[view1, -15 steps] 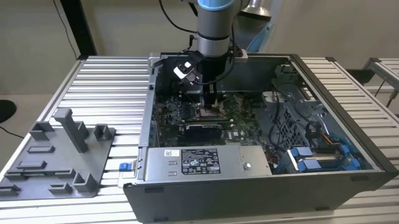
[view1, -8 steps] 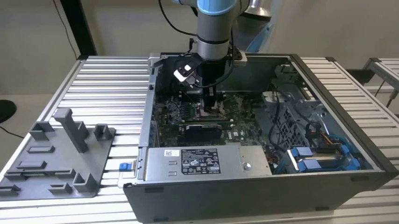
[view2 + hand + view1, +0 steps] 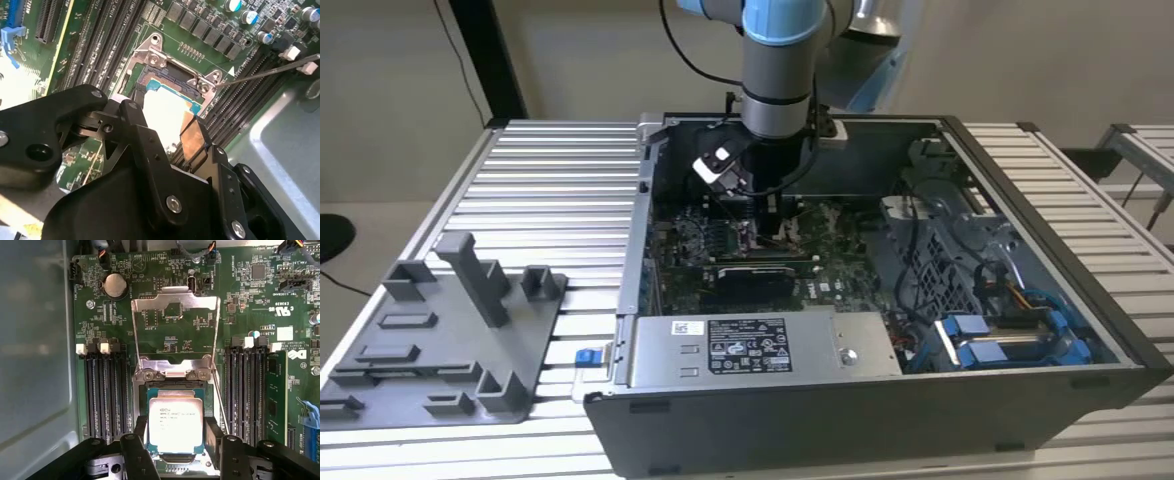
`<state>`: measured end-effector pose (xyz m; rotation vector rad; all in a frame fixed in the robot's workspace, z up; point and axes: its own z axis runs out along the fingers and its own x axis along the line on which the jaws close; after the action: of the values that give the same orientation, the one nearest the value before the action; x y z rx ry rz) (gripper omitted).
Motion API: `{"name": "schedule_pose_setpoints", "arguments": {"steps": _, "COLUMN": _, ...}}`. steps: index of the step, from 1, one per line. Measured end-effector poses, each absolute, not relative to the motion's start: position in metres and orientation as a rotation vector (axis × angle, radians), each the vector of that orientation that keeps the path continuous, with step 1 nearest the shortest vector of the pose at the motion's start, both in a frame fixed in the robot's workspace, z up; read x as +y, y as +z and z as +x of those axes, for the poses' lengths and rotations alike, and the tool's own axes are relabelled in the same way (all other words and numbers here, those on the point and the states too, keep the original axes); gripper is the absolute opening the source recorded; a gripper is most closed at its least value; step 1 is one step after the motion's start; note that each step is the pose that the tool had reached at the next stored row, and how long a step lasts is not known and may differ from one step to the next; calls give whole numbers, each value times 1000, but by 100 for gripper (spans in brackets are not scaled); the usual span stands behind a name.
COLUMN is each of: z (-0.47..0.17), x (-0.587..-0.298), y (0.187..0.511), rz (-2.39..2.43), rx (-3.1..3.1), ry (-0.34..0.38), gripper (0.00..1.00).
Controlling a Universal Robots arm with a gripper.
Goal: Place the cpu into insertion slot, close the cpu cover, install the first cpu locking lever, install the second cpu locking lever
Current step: 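Place the cpu into insertion slot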
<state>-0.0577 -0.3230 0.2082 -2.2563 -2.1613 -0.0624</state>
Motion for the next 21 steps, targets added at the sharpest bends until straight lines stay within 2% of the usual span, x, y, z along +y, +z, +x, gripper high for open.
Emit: {"name": "schedule_pose_setpoints", "arguments": {"steps": 21, "z": -57, "x": -324, "y": 200, "rz": -2256, "rx": -2161, "ry": -63, "gripper": 0}}
